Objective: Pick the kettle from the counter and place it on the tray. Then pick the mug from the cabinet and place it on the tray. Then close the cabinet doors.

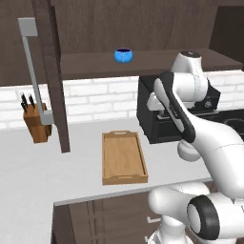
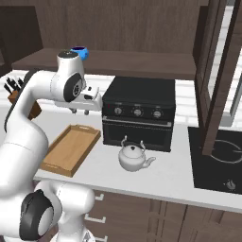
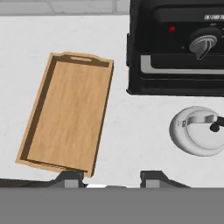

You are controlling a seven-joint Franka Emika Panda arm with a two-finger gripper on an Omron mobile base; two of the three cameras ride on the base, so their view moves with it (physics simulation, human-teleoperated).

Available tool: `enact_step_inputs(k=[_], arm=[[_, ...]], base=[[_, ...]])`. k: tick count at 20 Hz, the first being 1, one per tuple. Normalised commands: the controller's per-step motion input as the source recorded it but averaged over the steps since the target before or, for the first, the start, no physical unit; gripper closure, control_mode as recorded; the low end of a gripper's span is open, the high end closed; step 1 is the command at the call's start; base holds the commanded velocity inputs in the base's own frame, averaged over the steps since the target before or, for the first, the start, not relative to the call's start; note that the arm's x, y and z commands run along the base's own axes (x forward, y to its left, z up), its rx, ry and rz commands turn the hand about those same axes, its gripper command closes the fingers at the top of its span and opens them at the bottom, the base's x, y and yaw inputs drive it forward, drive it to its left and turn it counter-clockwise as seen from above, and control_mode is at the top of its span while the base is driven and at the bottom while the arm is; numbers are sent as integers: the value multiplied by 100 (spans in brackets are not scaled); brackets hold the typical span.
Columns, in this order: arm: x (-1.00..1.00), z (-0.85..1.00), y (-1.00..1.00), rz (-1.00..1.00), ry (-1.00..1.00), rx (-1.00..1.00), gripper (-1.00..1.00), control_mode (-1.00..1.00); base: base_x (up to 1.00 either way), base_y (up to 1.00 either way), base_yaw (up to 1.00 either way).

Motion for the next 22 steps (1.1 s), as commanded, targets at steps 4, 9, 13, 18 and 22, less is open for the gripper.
enact_step_inputs(k=[4, 9, 13, 18, 22], arm=[[-13, 0, -7, 0, -4, 0, -100, -100], [-13, -19, -57, 0, -15, 3, -100, -100], [-16, -27, -96, 0, -12, 3, -100, -100], [-5, -18, -84, 0, -3, 0, -100, -100], [1, -14, -51, 2, -2, 0, -100, -100]], base=[[0, 0, 0], [0, 0, 0], [0, 0, 0], [0, 0, 0], [0, 0, 0]])
